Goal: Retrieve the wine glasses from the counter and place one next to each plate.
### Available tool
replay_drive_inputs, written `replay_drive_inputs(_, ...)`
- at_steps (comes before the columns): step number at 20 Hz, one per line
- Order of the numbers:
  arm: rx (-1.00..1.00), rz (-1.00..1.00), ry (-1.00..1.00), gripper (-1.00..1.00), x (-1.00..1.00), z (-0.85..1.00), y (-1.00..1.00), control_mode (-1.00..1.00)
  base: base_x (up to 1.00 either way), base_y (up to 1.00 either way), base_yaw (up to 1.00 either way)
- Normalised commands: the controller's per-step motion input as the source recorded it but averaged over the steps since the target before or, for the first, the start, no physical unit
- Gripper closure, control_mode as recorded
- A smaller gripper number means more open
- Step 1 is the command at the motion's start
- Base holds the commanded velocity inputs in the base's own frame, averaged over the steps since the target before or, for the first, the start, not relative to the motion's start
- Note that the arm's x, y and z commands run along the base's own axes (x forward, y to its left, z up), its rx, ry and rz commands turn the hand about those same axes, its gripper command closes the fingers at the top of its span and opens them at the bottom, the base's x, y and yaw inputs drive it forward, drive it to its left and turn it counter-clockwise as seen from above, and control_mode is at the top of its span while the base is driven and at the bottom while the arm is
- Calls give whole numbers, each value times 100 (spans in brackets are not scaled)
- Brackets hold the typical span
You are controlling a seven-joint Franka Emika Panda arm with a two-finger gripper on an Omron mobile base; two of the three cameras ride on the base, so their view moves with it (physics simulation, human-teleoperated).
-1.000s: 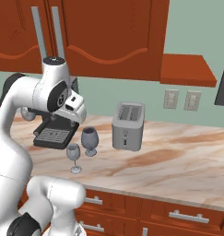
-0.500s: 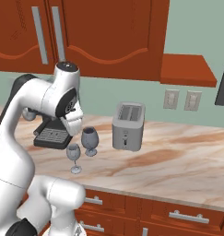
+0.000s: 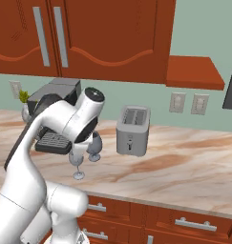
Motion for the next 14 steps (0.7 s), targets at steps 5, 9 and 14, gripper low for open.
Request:
replay_drive_inputs(5, 33, 2, 13, -100, 0, -50, -51, -100, 0, 0, 0)
replay_drive_inputs(9, 53, 4, 4, -100, 2, -55, -47, -100, 0, 0, 0)
replay_drive_inputs(14, 47, 8, 12, -100, 12, -51, -28, -100, 0, 0, 0)
